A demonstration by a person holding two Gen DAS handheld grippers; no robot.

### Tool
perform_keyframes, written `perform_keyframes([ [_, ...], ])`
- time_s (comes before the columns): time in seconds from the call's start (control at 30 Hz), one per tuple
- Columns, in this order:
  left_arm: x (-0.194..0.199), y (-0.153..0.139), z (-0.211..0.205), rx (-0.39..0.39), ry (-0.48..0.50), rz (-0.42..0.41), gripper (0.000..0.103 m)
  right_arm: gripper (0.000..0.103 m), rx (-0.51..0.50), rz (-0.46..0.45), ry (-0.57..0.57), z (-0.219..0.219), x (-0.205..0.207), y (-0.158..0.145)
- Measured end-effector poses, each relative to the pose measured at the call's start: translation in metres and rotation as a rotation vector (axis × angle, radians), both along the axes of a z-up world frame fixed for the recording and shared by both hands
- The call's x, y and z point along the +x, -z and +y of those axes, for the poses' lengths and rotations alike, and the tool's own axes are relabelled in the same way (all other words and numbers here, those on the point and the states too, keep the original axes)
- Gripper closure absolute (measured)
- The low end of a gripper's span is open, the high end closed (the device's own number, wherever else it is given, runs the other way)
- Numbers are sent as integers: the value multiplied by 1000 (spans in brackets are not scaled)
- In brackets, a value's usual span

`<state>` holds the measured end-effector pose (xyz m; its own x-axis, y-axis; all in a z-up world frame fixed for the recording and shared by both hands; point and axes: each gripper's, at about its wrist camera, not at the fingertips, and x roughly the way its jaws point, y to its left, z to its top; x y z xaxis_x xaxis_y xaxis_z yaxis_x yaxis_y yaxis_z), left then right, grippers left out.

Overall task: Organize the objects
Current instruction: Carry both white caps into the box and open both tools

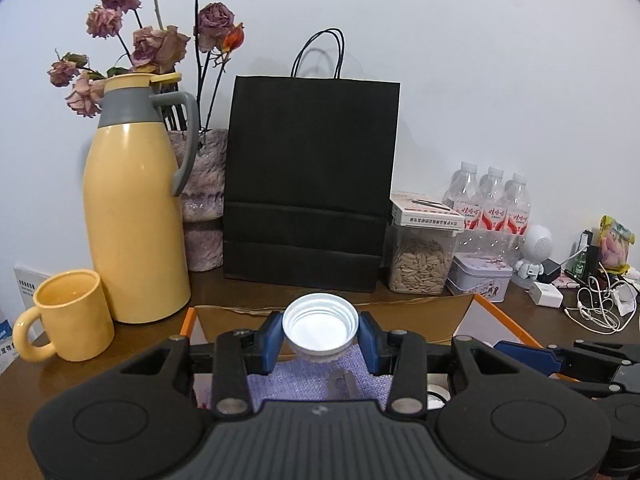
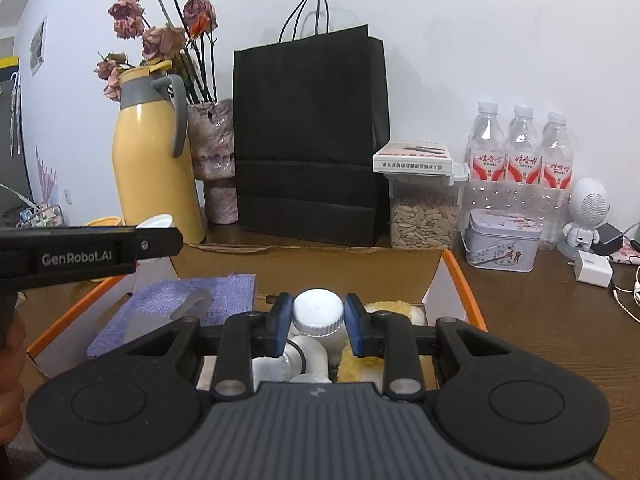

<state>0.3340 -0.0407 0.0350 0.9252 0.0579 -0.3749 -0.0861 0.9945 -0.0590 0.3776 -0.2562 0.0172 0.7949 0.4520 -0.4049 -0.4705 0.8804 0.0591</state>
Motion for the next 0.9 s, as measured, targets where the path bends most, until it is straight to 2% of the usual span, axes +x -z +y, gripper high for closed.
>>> perform_keyframes([
  [0.13,1,2,-1,9,3,6,63,74,-14,11,-9,3,0,2],
  [0.17,1,3,-2,15,-2,4,53,70,-15,13,-8,3,0,2],
  [0.2,1,3,-2,22,-9,5,43,56,-17,16,-8,3,0,2],
  [0.23,0,2,-2,24,-16,3,21,44,-22,20,-1,3,0,3],
  [0.27,0,2,-1,24,-25,-7,4,20,-25,19,12,2,0,3],
  [0.3,-1,2,0,25,-32,-20,0,12,-27,15,18,1,0,3],
  [0.33,-2,2,0,26,-39,-27,0,12,-26,9,18,0,-1,2],
  [0.4,-1,1,1,26,-48,-20,0,0,-17,9,19,-2,0,1],
  [0.9,-9,2,2,11,-63,-28,0,0,-26,-6,22,-3,-6,-1],
])
